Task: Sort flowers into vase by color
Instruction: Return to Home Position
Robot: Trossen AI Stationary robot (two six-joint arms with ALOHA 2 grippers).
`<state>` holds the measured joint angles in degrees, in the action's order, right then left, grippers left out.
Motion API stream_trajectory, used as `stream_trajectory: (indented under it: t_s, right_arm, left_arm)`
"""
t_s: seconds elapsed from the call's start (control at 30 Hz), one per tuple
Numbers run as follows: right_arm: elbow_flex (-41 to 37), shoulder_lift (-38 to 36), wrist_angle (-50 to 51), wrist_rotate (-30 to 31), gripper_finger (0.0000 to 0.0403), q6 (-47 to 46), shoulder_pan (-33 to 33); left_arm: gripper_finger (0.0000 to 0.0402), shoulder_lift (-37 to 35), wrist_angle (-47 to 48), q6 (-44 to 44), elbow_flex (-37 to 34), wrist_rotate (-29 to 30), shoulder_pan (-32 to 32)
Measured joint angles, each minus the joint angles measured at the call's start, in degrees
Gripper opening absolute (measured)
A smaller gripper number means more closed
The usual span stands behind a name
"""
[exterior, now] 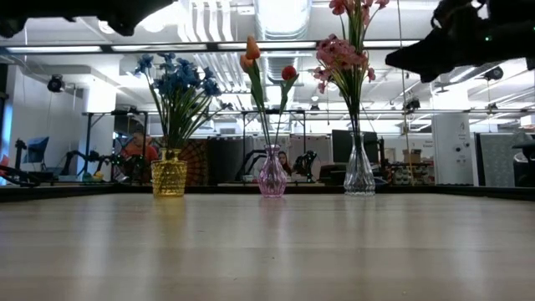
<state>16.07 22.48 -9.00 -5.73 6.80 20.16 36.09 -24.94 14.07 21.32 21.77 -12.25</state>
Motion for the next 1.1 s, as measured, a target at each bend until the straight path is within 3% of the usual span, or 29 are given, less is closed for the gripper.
stream_trajectory:
  t_s: [0.23,0.4,0.6,0.9,1.1]
  right_arm:
    - [-8.3,-6.6,-6.3,-0.9,0.0069,-3.0,0.0]
    - [-14.6,-11.9,-13.3,-6.9,0.0064,-6.1,0.0]
    - [-15.3,-16.0,-12.7,-10.4,0.0063,-7.9,0.0]
    - [-15.3,-16.7,-11.2,-13.4,0.0063,-7.4,0.0]
    - [-15.4,-16.9,-11.5,-25.9,0.0066,-0.3,-0.1]
  left_arm:
    - [0.0224,-9.1,-3.9,0.0,-7.2,-4.8,0.0]
    - [0.0224,-15.0,-5.1,-0.6,-12.9,-4.8,0.0]
    - [0.0224,-19.1,-14.2,-2.9,-20.5,-5.1,0.0]
    - [0.0224,-20.9,-9.9,-5.4,-20.7,-6.4,0.0]
    - [0.0224,-21.0,-4.0,-8.6,-20.7,-6.4,0.0]
